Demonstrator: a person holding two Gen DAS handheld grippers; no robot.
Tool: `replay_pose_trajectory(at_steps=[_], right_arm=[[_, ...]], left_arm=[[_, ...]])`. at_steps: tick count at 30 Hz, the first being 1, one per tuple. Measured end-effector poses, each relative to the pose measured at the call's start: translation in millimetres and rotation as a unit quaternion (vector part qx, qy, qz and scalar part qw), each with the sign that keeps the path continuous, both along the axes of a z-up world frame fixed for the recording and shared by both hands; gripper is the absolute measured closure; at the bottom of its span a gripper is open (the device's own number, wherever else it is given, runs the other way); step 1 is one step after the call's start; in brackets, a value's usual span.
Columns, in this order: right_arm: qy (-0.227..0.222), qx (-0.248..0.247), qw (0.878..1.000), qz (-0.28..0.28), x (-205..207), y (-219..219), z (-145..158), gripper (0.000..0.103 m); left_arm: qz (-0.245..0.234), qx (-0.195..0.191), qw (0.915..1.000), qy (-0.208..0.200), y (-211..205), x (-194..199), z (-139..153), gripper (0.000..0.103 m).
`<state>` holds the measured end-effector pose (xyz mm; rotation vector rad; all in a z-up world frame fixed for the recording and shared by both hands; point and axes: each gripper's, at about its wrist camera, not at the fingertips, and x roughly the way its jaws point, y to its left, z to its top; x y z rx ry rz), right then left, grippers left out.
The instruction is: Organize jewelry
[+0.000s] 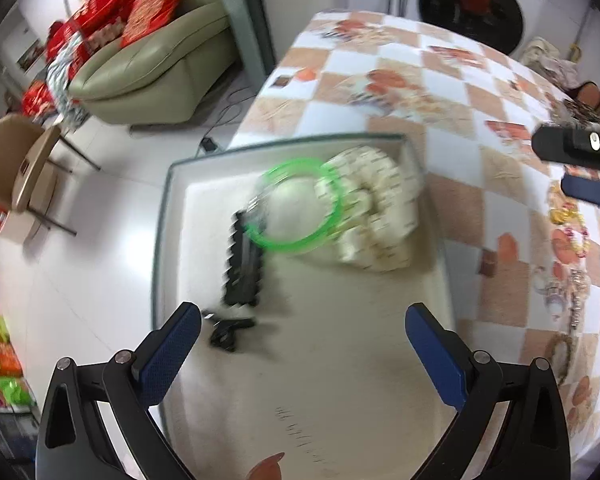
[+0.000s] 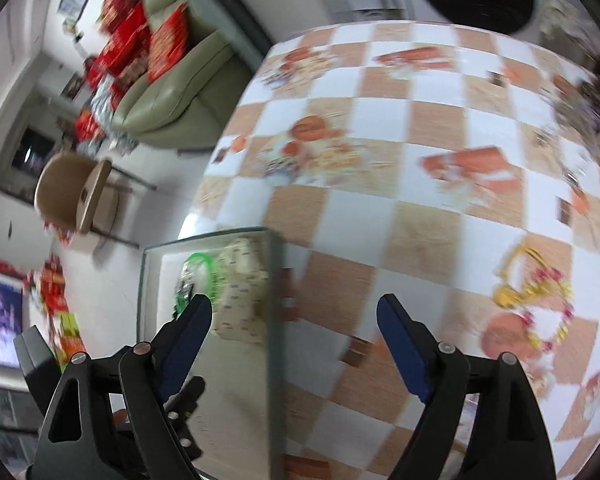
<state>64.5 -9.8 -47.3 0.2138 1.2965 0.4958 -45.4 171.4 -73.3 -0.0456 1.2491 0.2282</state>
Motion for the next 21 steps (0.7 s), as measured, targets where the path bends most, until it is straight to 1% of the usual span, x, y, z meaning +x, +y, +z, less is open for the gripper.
replay_pose_trajectory(at_steps=[2,5,10,15,21], right_arm=[[-0.002,-0.001,1.0,-0.018,-2,-20,1,0.016],[0.001,-0.016,0.999,-0.044,-6,-54,-1,0.016],[0.021,-0.049,0.993,-0.101,-14,-117,-12,0.016],[0.043,-0.07,0.986,-0.147,-25,-168,-25,0.016],[0.058,-0.089,0.978,-0.178,-34,-205,-40,0.016]], left_arm=[[-0.012,0.0,0.9999,-0.006,-13,8,8,0.0],[-0.032,-0.009,0.9993,-0.018,-34,19,19,0.0],[-0.073,-0.015,0.9969,-0.028,-74,39,29,0.0],[-0.102,-0.02,0.9944,-0.022,-110,58,27,0.0],[-0.12,-0.034,0.9922,-0.006,-141,83,14,0.0]])
